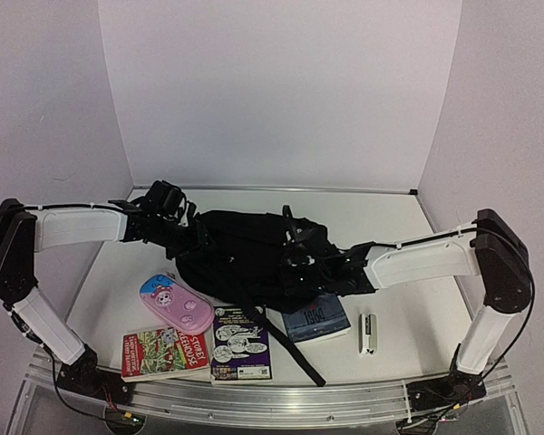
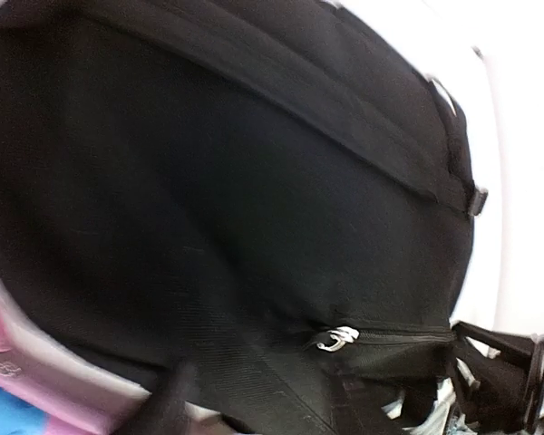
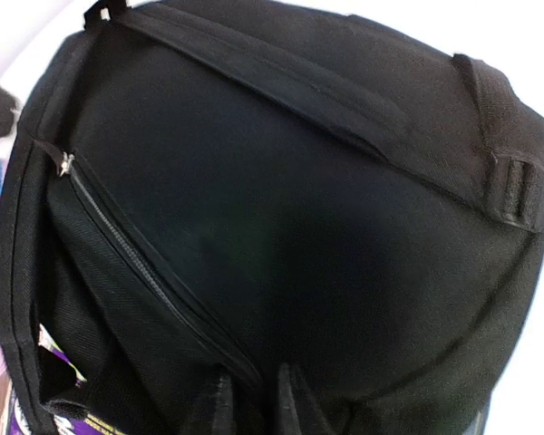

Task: Pack the student bag
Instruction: Zip the student bag at the center of the board.

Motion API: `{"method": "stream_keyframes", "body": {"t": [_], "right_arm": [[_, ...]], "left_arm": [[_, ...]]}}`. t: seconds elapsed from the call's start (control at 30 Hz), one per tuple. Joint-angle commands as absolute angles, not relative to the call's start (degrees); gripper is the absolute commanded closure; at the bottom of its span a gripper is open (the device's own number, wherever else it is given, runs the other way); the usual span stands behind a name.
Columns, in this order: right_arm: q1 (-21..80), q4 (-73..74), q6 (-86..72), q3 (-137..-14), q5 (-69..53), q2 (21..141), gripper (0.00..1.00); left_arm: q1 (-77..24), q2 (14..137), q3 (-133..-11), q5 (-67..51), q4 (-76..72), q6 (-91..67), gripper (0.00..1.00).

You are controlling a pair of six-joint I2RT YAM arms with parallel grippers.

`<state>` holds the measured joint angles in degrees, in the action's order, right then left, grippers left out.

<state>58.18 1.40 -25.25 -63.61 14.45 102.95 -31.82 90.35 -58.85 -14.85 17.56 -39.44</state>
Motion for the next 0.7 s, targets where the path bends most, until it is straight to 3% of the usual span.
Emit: {"method": "stream_keyframes", "body": {"t": [0.0,0.07,0.13,0.4,0.67], "right_arm": [[57.06,6.65,-27.39,-65.1,17.29,95.36,0.46],[57.04,6.94,-27.73,-65.2,17.92,93.07,0.3],[56.61,7.47,-27.99,-65.37,18.18,91.63,0.22],[47.94,8.18,-29.59,-62.87,12.16,89.56,0.18],[43.49,7.9,-30.73,-58.07,10.58,84.32,0.12]], "left_arm": [[-30.08,82.98,-61.65,-9.27,22.01,-39.47,0.22],[-28.67,80.01,-60.83,-7.86,22.47,-39.55,0.11],[-24.96,78.35,-59.11,-8.66,22.17,-40.35,0.07],[-7.58,80.09,-48.28,-28.07,5.0,-45.81,0.07],[-4.21,91.23,-48.47,-37.29,-5.12,-44.07,0.16]]}}
